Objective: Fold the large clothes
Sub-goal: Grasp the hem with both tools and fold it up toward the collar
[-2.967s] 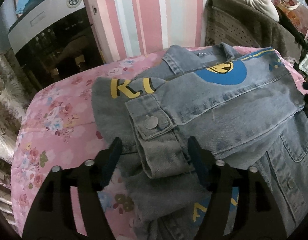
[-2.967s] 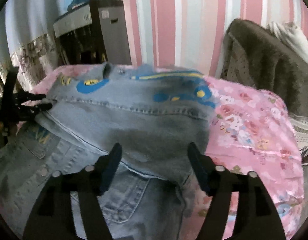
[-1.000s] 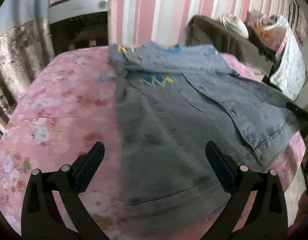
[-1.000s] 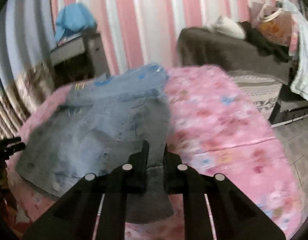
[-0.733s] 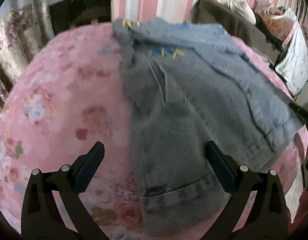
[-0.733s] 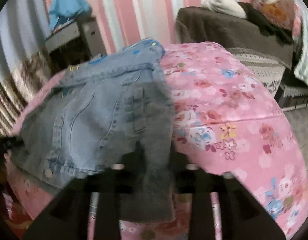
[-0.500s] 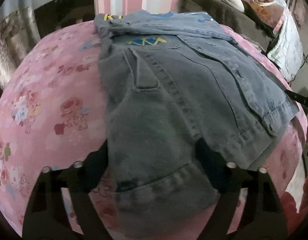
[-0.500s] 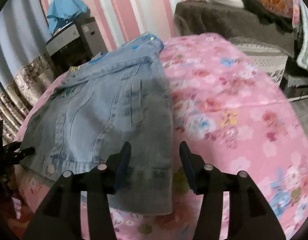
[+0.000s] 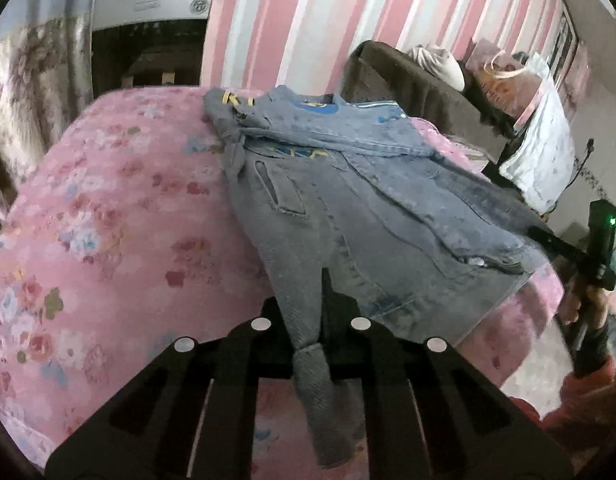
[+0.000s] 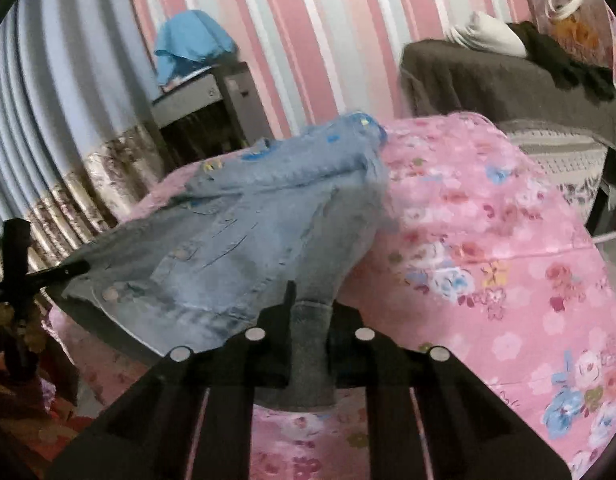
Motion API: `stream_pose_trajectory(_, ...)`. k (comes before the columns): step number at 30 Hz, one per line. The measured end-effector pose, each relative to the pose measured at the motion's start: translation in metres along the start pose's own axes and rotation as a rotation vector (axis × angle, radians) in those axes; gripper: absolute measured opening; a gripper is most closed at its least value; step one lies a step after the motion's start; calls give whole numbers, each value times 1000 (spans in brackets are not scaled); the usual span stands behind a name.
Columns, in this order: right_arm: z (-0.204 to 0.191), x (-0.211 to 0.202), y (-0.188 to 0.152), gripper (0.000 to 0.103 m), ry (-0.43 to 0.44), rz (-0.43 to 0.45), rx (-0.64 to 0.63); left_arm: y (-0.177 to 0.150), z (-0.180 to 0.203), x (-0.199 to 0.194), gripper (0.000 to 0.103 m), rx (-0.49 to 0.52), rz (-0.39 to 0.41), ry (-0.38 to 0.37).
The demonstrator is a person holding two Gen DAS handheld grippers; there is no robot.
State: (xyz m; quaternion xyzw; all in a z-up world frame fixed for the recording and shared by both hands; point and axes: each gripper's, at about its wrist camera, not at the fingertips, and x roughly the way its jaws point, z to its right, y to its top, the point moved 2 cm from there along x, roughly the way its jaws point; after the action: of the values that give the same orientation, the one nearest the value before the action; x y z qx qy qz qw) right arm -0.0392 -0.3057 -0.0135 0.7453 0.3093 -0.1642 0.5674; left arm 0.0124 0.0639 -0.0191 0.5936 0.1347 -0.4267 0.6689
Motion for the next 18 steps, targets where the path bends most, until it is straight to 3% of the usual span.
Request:
stream_pose_trajectory(3,4,11,-2,12,-12,-26,21,-7,-7,14,9,-33,-40,-9)
stream_pose_trajectory(6,1,10,9,12,-12,-1,14,4,-5,11,10,-22,4,11)
stream_pose_trajectory(12,-12,16,58,12,-29,85,-32,58,4,5,10,72,100,79)
stream_pose_trajectory(18,-23,44,127,12,-86,152,-95,123,5,26,10,141,127,164)
